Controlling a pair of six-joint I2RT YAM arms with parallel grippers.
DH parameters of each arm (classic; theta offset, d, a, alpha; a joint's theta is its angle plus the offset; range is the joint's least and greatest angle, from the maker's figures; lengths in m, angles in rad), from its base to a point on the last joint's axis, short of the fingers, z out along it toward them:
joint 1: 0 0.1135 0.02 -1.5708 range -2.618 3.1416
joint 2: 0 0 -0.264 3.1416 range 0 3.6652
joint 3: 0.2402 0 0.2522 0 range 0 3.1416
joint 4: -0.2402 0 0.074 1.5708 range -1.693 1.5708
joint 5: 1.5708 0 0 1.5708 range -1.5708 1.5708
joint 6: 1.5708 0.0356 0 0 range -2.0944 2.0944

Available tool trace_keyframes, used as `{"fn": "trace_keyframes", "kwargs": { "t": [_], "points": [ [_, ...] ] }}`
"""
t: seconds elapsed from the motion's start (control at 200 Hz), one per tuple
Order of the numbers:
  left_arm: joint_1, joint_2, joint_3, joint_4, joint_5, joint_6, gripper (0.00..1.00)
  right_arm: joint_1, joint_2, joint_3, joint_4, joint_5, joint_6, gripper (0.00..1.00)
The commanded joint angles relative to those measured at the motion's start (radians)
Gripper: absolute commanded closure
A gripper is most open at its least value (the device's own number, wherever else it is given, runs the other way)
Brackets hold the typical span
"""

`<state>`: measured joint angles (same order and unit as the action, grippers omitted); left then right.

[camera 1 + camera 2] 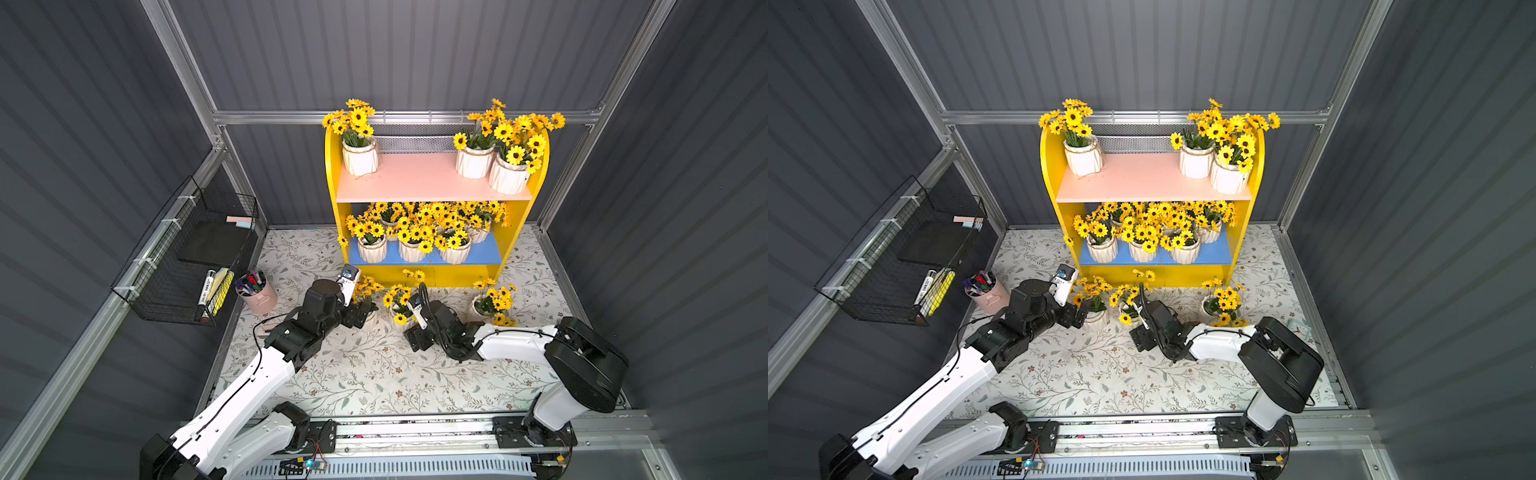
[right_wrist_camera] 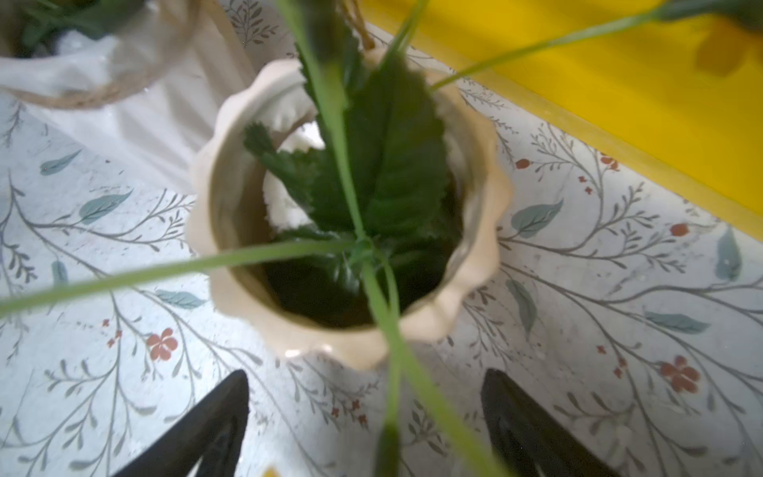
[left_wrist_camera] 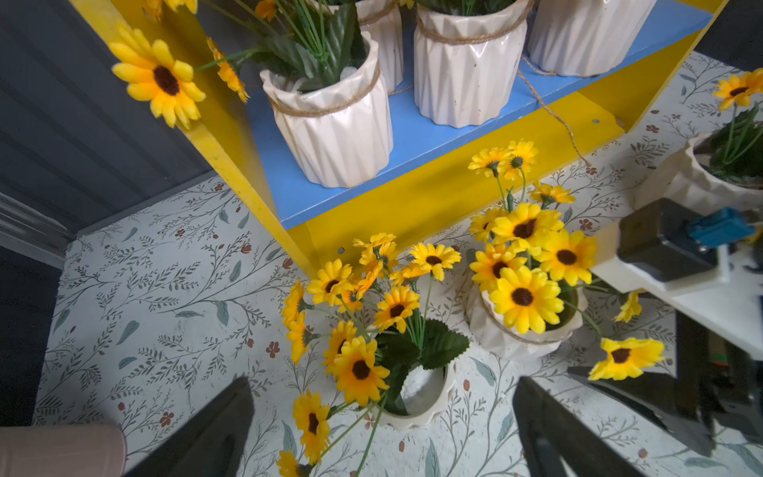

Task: Take the sunflower pots off the shelves
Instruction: Place the sunflower pot at the center of the board, then pick up the sunflower pot from the shelf.

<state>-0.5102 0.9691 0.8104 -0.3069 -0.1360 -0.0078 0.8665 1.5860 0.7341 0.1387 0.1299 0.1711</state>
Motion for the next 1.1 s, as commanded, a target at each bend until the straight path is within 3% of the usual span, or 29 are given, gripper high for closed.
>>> {"fn": "trace_keyframes", "kwargs": {
  "t": [0.0, 0.28, 0.4, 0.51, 0.7, 0.895, 1.0, 1.095],
  "points": [
    [-0.007, 0.022, 0.097, -0.053, -0.003, -0.007, 0.01, -0.001, -0.092, -0.029, -0.122, -0.031, 0.0, 0.06],
    [-0.011, 0.12, 0.399, -0.22, 0.061, 0.028, 0.01, 0.003, -0.337, -0.106, -0.301, -0.088, 0.044, 0.01],
    [-0.062, 0.219, 0.59, -0.318, 0.034, 0.11, 0.0, 0.005, -0.438, -0.114, -0.354, -0.083, 0.057, 0.01],
    [-0.107, 0.335, 0.828, -0.395, -0.005, 0.168, 0.0, 0.005, -0.5, -0.123, -0.361, -0.078, 0.061, 0.01],
    [-0.108, 0.553, 1.206, -0.491, -0.073, 0.205, 0.01, 0.005, -0.542, -0.124, -0.34, -0.07, 0.062, 0.01],
    [-0.107, 0.845, 1.715, -0.672, -0.172, 0.199, 0.01, 0.005, -0.55, -0.12, -0.329, -0.072, 0.052, 0.01],
    [-0.106, 0.887, 1.775, -0.648, -0.222, 0.194, 0.01, 0.005, -0.56, -0.115, -0.33, -0.068, 0.047, 0.01],
    [-0.085, 0.906, 1.806, -0.684, -0.197, 0.163, 0.01, 0.005, -0.574, -0.114, -0.324, -0.065, 0.043, 0.01]
  ]
}}
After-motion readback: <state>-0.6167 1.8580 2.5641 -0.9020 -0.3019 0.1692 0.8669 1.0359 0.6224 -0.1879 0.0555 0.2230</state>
